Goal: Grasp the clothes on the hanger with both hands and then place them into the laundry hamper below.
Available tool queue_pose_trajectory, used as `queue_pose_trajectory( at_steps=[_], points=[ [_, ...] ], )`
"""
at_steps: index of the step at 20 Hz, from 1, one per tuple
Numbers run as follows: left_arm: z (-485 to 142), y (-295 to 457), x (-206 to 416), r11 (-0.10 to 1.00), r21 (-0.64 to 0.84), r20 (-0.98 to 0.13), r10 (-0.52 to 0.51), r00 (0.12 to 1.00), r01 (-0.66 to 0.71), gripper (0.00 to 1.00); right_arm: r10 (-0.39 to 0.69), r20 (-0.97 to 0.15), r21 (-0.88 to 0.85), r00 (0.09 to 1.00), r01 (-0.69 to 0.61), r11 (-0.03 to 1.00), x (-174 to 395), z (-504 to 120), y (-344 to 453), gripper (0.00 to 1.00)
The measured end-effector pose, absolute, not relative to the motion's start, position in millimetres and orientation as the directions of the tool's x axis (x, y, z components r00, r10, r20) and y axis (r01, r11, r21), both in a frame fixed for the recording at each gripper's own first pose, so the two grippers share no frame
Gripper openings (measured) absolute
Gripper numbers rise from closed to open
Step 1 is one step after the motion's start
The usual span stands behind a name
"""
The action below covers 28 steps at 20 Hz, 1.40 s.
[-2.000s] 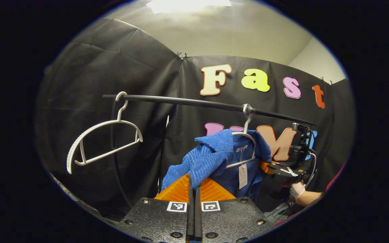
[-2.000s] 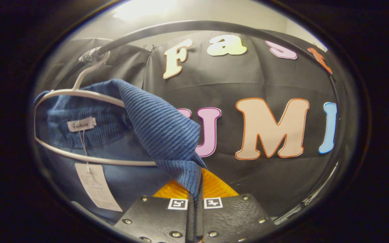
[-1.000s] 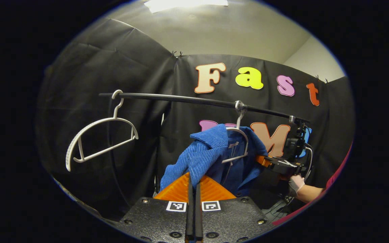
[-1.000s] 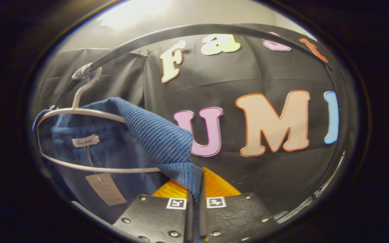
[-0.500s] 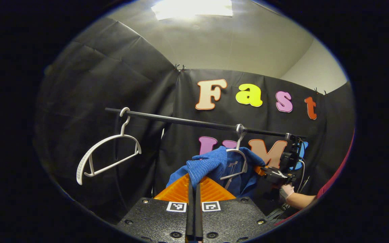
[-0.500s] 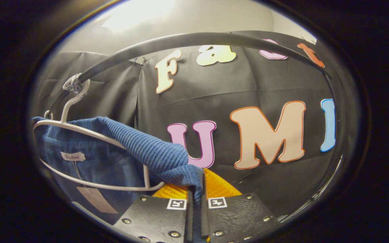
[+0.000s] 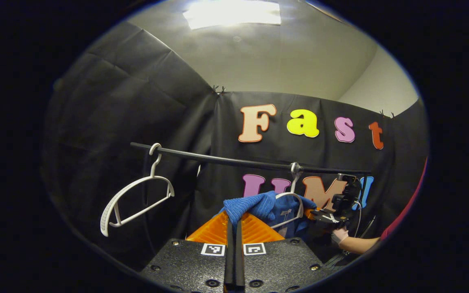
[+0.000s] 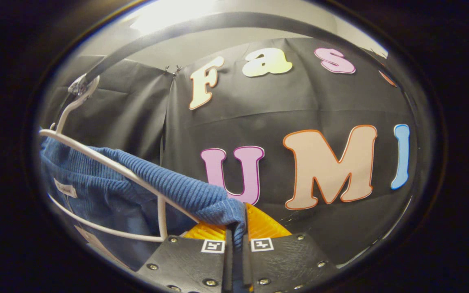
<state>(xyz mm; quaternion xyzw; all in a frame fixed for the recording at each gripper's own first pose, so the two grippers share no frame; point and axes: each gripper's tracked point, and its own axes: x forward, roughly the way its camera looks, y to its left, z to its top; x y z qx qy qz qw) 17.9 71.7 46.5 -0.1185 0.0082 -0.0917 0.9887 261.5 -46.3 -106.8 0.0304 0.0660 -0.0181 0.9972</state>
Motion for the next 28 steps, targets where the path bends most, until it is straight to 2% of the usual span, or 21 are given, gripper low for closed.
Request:
queue_pose_trajectory(
  at_steps=[9, 10, 11, 22, 28],
  points=[
    [53.2, 91.6, 38.2, 0.950, -0.247, 0.007, -0.196, 0.981, 0.192, 0.02, 0.038, -0.149, 0.069, 0.988, -0.028, 0.997, 268.6, -112.4, -42.4, 0.09],
    [54.0, 93.5, 40.4, 0.950, -0.245, 0.009, -0.200, 0.980, 0.196, 0.02, 0.045, -0.152, 0.074, 0.987, -0.034, 0.997, 267.9, -113.5, -41.7, 0.04],
    [53.1, 94.8, 42.8, 0.949, -0.244, 0.005, -0.205, 0.979, 0.200, 0.02, 0.050, -0.155, 0.075, 0.987, -0.039, 0.996, 267.8, -114.0, -42.7, 0.09],
    [26.9, 119.8, 64.1, 0.947, -0.242, -0.045, -0.230, 0.972, 0.213, 0.02, 0.065, -0.181, 0.057, 0.981, -0.056, 0.997, 252.1, -114.4, -43.8, 0.09],
    [-2.2, 126.5, 71.0, 0.925, -0.310, -0.034, -0.242, 0.970, 0.220, 0.02, 0.054, -0.203, 0.061, 0.978, -0.042, 0.997, 251.1, -120.3, -44.6, 0.09]
  ],
)
